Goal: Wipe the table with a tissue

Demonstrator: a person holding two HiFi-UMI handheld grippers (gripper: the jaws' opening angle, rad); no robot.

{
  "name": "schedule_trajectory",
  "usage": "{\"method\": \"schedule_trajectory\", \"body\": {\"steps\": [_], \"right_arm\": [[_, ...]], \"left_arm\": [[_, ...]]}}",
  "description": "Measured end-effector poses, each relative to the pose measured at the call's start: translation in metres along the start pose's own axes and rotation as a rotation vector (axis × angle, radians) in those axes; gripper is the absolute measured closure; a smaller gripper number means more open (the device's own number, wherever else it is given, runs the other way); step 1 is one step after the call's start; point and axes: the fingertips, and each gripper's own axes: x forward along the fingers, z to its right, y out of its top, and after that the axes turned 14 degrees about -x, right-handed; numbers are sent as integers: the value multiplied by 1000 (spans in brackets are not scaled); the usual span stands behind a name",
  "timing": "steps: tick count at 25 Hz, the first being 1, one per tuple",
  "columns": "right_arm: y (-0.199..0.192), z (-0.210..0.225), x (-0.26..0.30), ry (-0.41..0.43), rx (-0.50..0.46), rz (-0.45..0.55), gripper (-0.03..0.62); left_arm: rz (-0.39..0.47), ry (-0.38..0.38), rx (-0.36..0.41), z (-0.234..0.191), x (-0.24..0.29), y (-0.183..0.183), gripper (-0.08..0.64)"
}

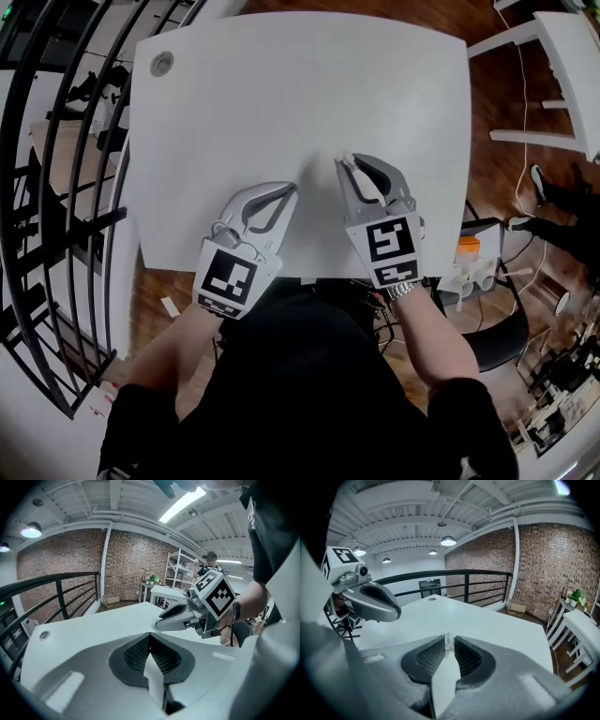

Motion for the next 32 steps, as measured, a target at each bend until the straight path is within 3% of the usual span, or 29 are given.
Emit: {"method": "schedule_trajectory", "body": {"steps": [15,32], "right_arm": [[26,13,-119,31,-63,194,538],[37,15,-166,53,-116,290,540]], "left_arm": [[148,56,15,102,-1,42,544],[218,137,20,132,-12,52,545]]}}
